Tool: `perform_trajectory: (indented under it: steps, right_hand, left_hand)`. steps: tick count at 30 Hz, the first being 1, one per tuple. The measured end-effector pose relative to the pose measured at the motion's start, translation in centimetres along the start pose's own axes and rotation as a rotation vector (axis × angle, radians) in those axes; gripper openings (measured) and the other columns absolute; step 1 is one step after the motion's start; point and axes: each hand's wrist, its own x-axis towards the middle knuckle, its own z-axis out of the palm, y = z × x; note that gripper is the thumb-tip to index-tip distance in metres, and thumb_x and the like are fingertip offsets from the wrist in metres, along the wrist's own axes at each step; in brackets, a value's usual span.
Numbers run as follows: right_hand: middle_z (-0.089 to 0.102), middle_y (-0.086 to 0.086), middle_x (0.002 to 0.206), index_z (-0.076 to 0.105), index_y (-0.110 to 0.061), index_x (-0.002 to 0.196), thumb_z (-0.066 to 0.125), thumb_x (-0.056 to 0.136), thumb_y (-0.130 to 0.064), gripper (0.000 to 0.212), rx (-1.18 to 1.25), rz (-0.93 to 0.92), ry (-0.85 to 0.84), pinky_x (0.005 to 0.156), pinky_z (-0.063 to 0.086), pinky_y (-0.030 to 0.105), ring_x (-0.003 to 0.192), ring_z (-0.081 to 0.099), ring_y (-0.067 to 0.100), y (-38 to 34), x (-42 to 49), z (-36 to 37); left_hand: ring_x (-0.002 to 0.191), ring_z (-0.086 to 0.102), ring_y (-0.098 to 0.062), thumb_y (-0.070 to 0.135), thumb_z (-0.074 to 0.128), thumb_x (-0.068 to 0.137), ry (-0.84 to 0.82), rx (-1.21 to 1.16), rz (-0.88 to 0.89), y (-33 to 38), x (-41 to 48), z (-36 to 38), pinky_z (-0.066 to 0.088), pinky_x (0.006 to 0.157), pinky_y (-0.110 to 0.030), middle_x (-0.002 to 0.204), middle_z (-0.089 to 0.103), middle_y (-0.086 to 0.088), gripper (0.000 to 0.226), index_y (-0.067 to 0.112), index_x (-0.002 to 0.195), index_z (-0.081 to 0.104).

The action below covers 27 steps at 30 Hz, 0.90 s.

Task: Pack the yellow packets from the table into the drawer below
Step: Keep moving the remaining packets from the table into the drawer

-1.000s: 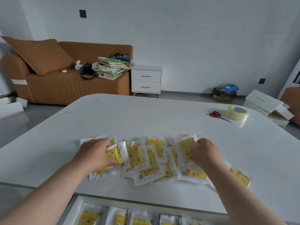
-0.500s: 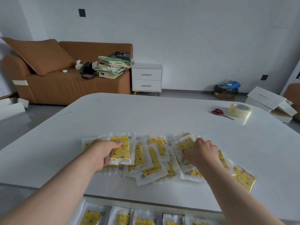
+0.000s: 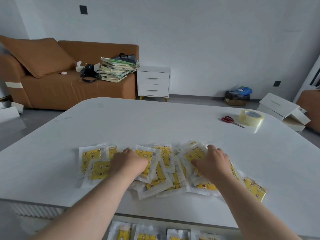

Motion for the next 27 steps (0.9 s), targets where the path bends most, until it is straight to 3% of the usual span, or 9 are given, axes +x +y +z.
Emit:
perform_trajectory:
  steps: [2,4,7,9,12,14,17,23,27]
  right_hand:
    - [0.053,0.009,0.128,0.043,-0.012,0.134,0.068,0.081,-0.048,0.068,0.020,-0.015,0.002,0.102,0.036,0.038,0.123,0.044,0.031,0.2,0.1,-0.3]
    - [0.049,0.007,0.136,0.038,-0.015,0.141,0.070,0.081,-0.045,0.074,0.072,-0.039,-0.001,0.106,0.035,0.040,0.128,0.041,0.030,0.4,0.0,-0.5]
    - [0.044,0.004,0.144,0.034,-0.020,0.148,0.073,0.083,-0.033,0.077,0.276,-0.093,-0.016,0.104,0.038,0.037,0.132,0.042,0.025,0.7,-0.3,-0.6]
    - [0.044,0.002,0.143,0.035,-0.022,0.148,0.073,0.083,-0.028,0.075,0.357,-0.128,0.011,0.100,0.040,0.034,0.130,0.044,0.023,1.0,-0.4,-0.7]
    - [0.046,0.003,0.142,0.032,-0.022,0.149,0.076,0.081,-0.026,0.082,0.440,-0.093,0.041,0.103,0.044,0.040,0.128,0.047,0.024,1.2,-0.4,-0.7]
    - [0.060,0.002,0.128,0.049,-0.023,0.137,0.078,0.078,-0.026,0.065,0.497,-0.056,0.047,0.091,0.054,0.043,0.110,0.061,0.022,1.3,-0.3,-0.6]
    - [0.071,-0.007,0.088,0.066,-0.022,0.108,0.078,0.078,-0.020,0.032,0.616,-0.013,0.021,0.058,0.056,0.030,0.072,0.068,0.014,1.6,0.0,-0.8]
    - [0.072,-0.007,0.087,0.064,-0.024,0.108,0.077,0.080,-0.019,0.031,0.737,0.001,-0.020,0.052,0.054,0.028,0.070,0.070,0.017,1.9,0.6,-0.9]
    - [0.072,-0.007,0.087,0.064,-0.024,0.106,0.076,0.081,-0.019,0.028,0.755,0.007,-0.026,0.054,0.056,0.029,0.069,0.071,0.016,2.1,0.7,-0.7]
  left_hand:
    - [0.097,0.059,-0.029,0.050,0.063,0.068,0.004,0.053,-0.019,0.2,0.3,0.2,0.054,0.074,-0.034,0.109,0.057,-0.010,0.059,0.015,0.114,0.049]
    - [0.101,0.059,-0.031,0.054,0.064,0.071,-0.001,0.077,-0.007,0.2,0.4,0.3,0.054,0.076,-0.035,0.116,0.054,-0.012,0.068,0.015,0.124,0.045]
    - [0.101,0.060,-0.030,0.053,0.067,0.076,-0.012,0.057,0.013,0.3,0.5,0.3,0.054,0.072,-0.033,0.124,0.051,-0.013,0.071,0.012,0.128,0.043]
    - [0.095,0.059,-0.026,0.051,0.070,0.076,-0.009,0.026,0.013,0.4,0.5,0.2,0.049,0.061,-0.029,0.125,0.051,-0.013,0.071,0.010,0.128,0.045]
    - [0.090,0.055,-0.024,0.048,0.071,0.078,-0.004,0.011,0.021,0.5,0.4,0.4,0.039,0.052,-0.025,0.126,0.053,-0.012,0.067,0.008,0.126,0.047]
    - [0.095,0.058,-0.025,0.051,0.067,0.079,0.016,0.076,0.053,0.4,0.3,0.5,0.046,0.063,-0.028,0.123,0.054,-0.012,0.064,0.009,0.125,0.050]
    - [0.101,0.059,-0.029,0.054,0.061,0.081,0.055,0.165,0.135,0.4,0.0,0.7,0.052,0.080,-0.035,0.112,0.057,-0.009,0.056,0.011,0.116,0.055]
    - [0.085,0.064,-0.024,0.047,0.065,0.082,0.029,0.116,0.193,1.0,-1.0,0.5,0.045,0.062,-0.027,0.093,0.064,-0.004,0.038,0.012,0.089,0.054]
    - [0.103,0.058,-0.028,0.050,0.064,0.082,0.026,0.135,0.215,1.6,-1.5,1.3,0.046,0.074,-0.031,0.114,0.056,-0.008,0.052,0.009,0.113,0.054]
